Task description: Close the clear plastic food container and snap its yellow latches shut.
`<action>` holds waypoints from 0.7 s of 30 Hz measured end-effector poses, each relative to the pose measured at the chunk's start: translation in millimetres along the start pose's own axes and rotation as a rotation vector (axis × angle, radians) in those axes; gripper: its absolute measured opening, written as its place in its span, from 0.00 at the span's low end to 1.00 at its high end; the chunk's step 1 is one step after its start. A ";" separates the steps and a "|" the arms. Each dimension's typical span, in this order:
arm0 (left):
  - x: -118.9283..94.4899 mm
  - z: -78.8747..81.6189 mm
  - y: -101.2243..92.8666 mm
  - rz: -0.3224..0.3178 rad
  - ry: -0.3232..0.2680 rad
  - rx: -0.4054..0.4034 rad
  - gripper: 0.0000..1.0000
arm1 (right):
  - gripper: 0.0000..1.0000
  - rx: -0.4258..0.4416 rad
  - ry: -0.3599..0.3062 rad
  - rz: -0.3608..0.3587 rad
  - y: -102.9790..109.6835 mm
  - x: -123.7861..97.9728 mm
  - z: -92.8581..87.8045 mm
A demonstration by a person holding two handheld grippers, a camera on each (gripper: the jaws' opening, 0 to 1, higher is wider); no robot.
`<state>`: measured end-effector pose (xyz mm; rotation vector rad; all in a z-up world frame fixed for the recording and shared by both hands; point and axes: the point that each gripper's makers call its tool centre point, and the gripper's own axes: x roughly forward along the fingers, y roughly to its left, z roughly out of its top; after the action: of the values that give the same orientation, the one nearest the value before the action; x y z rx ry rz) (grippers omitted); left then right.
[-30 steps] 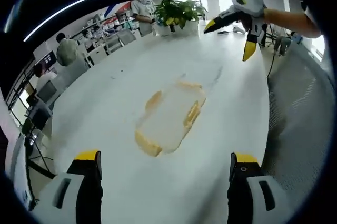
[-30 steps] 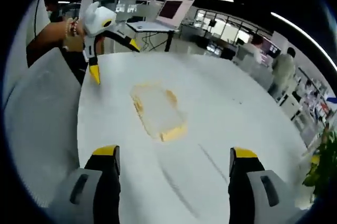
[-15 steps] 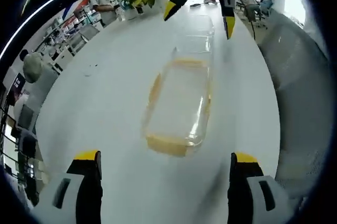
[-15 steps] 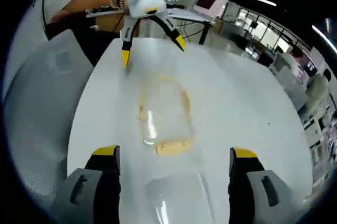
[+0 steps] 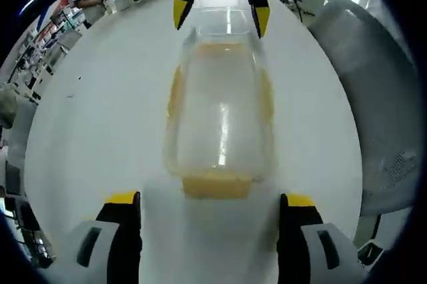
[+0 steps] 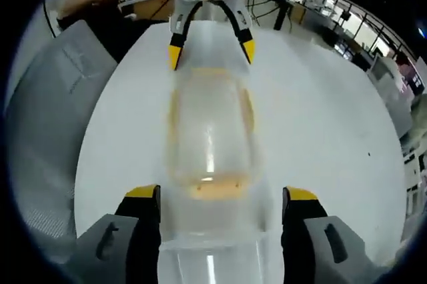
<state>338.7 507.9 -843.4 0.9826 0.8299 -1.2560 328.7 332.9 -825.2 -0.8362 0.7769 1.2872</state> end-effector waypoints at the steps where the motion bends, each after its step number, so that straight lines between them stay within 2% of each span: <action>1: 0.7 5.0 -1.0 -0.017 -0.018 -0.021 0.78 | 0.71 0.001 0.015 0.004 -0.6 1.0 -2.7; 3: 1.3 12.3 -0.9 -0.030 -0.044 -0.028 0.77 | 0.70 -0.006 0.024 0.012 -0.9 2.5 -5.1; 6: 2.4 10.7 -0.4 -0.040 -0.029 -0.013 0.71 | 0.66 -0.017 0.022 0.033 1.9 4.1 -3.4; 7: 2.8 9.0 -1.4 -0.049 -0.020 -0.008 0.66 | 0.64 -0.021 0.021 0.040 3.0 5.1 -2.7; 9: 2.6 9.7 -10.4 -0.108 -0.027 -0.071 0.57 | 0.61 -0.034 0.024 0.056 5.8 8.4 -2.0; 11: 3.2 10.5 -7.5 -0.098 -0.033 -0.076 0.48 | 0.60 -0.042 0.029 0.071 8.7 12.0 -2.1; 13: 3.3 10.9 -7.7 -0.094 -0.034 -0.066 0.46 | 0.59 -0.017 0.026 0.087 10.1 13.2 -0.6; 16: 3.2 12.7 -8.6 -0.097 -0.035 -0.056 0.44 | 0.53 -0.050 0.030 0.082 9.4 15.3 0.6; 20: 2.8 15.1 -14.0 -0.117 -0.040 -0.014 0.40 | 0.54 -0.044 0.061 0.089 10.2 19.2 -2.3; 21: 2.8 14.2 -12.4 -0.112 -0.036 -0.030 0.39 | 0.53 -0.040 0.068 0.091 10.7 19.4 -3.5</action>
<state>326.5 493.2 -842.3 0.8973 0.8830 -1.3492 320.3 340.2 -844.7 -0.8889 0.8539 1.3642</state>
